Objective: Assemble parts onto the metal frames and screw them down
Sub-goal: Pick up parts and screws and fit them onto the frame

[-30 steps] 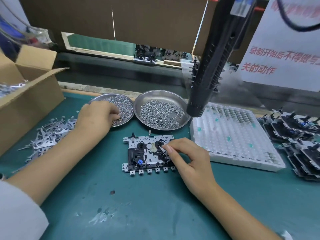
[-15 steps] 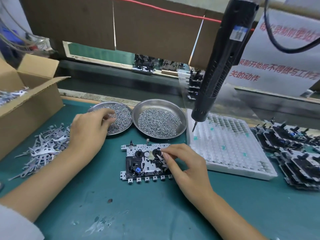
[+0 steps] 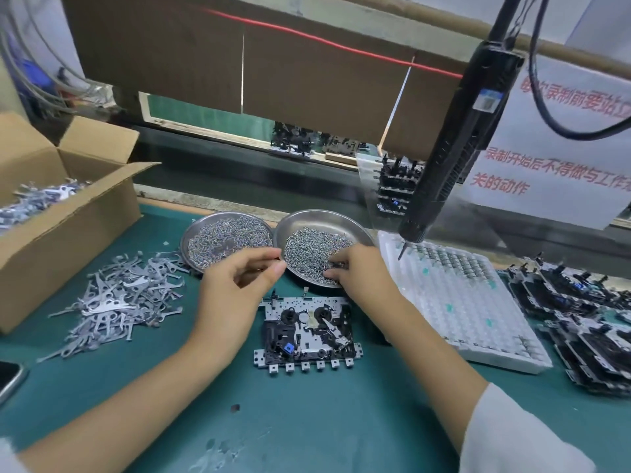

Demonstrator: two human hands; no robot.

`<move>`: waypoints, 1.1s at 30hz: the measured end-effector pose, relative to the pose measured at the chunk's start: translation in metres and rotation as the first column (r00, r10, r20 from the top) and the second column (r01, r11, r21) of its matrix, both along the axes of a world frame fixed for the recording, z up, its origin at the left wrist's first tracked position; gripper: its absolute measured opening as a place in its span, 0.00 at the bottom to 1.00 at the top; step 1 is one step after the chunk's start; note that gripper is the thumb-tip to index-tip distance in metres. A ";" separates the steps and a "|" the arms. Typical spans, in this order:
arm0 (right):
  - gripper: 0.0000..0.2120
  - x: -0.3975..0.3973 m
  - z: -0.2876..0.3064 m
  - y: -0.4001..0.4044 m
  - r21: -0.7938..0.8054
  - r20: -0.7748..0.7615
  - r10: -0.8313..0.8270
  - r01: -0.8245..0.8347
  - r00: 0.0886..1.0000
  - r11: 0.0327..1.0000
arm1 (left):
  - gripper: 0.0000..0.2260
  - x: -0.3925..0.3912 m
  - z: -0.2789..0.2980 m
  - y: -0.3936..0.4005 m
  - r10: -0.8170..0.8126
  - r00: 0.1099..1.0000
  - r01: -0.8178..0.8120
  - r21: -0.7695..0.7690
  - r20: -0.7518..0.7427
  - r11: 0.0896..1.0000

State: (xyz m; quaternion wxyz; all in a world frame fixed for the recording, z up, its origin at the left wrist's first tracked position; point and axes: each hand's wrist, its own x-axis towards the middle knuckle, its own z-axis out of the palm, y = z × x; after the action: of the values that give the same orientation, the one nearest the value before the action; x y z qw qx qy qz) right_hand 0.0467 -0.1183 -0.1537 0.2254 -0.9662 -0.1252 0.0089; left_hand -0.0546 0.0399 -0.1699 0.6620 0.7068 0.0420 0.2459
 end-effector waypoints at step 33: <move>0.08 -0.084 -0.013 -0.020 0.954 -0.171 0.351 0.065 0.921 0.294 | 0.14 -0.019 -0.006 -0.023 -0.119 0.988 0.091 0.244 0.100 0.965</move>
State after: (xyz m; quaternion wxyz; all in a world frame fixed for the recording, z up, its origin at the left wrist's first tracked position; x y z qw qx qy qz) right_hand -0.0371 -0.1385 -0.1666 0.7655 -0.6126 -0.1514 0.1252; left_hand -0.0738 0.0168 -0.1763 0.5856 0.7673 -0.0633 0.2537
